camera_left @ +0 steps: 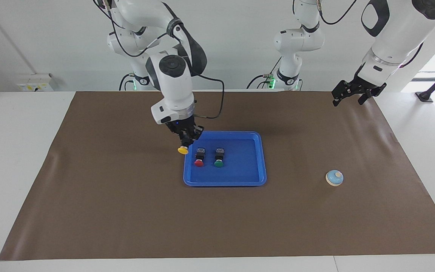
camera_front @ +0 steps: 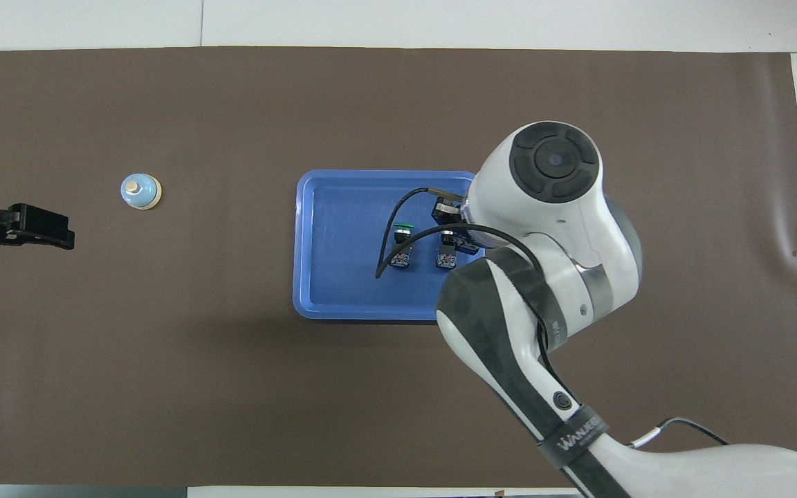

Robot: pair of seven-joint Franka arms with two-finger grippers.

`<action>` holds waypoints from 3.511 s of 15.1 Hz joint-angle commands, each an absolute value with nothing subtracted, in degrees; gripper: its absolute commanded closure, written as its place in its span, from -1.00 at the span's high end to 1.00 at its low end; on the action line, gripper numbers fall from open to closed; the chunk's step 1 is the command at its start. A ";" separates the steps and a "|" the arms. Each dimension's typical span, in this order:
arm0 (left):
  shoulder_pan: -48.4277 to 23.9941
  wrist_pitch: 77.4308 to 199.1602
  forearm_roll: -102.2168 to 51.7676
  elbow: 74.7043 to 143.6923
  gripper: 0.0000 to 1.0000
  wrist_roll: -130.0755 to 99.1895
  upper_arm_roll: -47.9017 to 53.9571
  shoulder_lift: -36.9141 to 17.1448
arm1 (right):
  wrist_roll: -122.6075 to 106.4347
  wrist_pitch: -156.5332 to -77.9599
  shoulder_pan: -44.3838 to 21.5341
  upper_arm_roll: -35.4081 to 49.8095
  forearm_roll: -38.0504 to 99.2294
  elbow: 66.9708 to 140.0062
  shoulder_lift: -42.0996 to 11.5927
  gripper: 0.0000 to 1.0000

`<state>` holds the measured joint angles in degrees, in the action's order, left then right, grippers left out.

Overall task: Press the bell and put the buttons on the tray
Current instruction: 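Place the yellow button in the tray beside the green one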

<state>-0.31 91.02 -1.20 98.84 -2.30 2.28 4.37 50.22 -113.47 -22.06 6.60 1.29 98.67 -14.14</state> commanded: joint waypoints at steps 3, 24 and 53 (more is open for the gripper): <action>-0.09 90.62 -1.58 98.96 1.00 -2.29 2.20 5.10 | 59.75 -111.09 -30.05 6.07 2.11 80.71 -29.86 -1.00; -0.09 90.62 -1.67 98.96 1.00 -2.29 2.20 5.10 | 60.12 -117.08 -31.31 5.80 1.40 86.31 -30.42 1.00; 0.09 113.71 -0.54 97.48 -1.00 -2.11 2.11 -11.58 | 3.96 -81.21 4.39 6.50 -0.79 91.23 1.58 1.00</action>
<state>-0.28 110.44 -1.16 100.71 -2.34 2.18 -5.86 6.23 -80.08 2.66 5.44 0.12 90.25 1.43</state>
